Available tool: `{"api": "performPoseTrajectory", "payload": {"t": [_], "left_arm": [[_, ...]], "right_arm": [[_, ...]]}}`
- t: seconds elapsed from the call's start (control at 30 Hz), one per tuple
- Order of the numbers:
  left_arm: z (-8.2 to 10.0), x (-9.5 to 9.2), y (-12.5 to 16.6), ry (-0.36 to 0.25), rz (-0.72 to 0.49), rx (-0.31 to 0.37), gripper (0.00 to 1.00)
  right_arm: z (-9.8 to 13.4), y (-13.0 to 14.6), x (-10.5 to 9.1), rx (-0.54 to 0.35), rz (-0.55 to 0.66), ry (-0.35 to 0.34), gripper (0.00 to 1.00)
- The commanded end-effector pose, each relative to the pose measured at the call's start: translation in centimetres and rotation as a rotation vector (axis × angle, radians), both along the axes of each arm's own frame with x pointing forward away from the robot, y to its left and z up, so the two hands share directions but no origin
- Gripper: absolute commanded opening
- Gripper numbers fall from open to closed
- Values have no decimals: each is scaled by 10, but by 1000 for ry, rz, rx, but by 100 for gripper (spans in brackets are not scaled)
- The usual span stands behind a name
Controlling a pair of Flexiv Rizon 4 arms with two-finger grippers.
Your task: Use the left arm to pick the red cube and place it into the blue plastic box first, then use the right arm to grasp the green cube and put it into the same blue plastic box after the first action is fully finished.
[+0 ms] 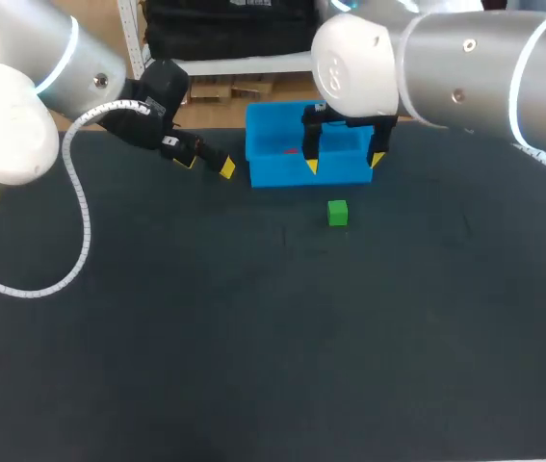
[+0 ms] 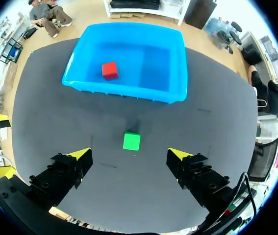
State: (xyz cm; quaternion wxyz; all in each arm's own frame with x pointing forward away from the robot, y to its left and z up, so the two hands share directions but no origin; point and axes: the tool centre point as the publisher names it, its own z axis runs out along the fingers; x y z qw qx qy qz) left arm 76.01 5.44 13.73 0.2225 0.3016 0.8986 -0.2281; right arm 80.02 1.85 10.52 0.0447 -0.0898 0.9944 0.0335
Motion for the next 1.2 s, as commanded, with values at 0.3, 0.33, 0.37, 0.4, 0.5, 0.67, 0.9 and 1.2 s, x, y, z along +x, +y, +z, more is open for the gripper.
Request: {"api": "performPoseTrajectory", "payload": {"t": [0.3, 0.33, 0.37, 0.4, 0.5, 0.67, 0.9, 1.2], "left_arm": [[0, -1, 1, -3, -2, -4, 100], [0, -1, 1, -3, -2, -4, 100], [0, -1, 1, -3, -2, -4, 100], [0, -1, 1, -3, -2, -4, 100], [0, -1, 1, -3, -2, -4, 100], [0, -1, 1, -3, -2, -4, 100], [0, -1, 1, -3, -2, -4, 100], [0, -1, 1, -3, -2, -4, 100]], "right_arm": [[-20, 2, -1, 6, -38, -5, 100], [-21, 2, -1, 6, -41, -6, 100], [-23, 3, -1, 6, -43, -7, 100], [-26, 3, 0, 7, -46, -7, 100], [-30, 5, 0, 6, -51, -9, 100], [-41, 5, 0, -7, -67, -13, 100], [-55, 6, -2, -55, -69, -28, 100], [-67, 7, -4, -62, -108, -35, 100]]}}
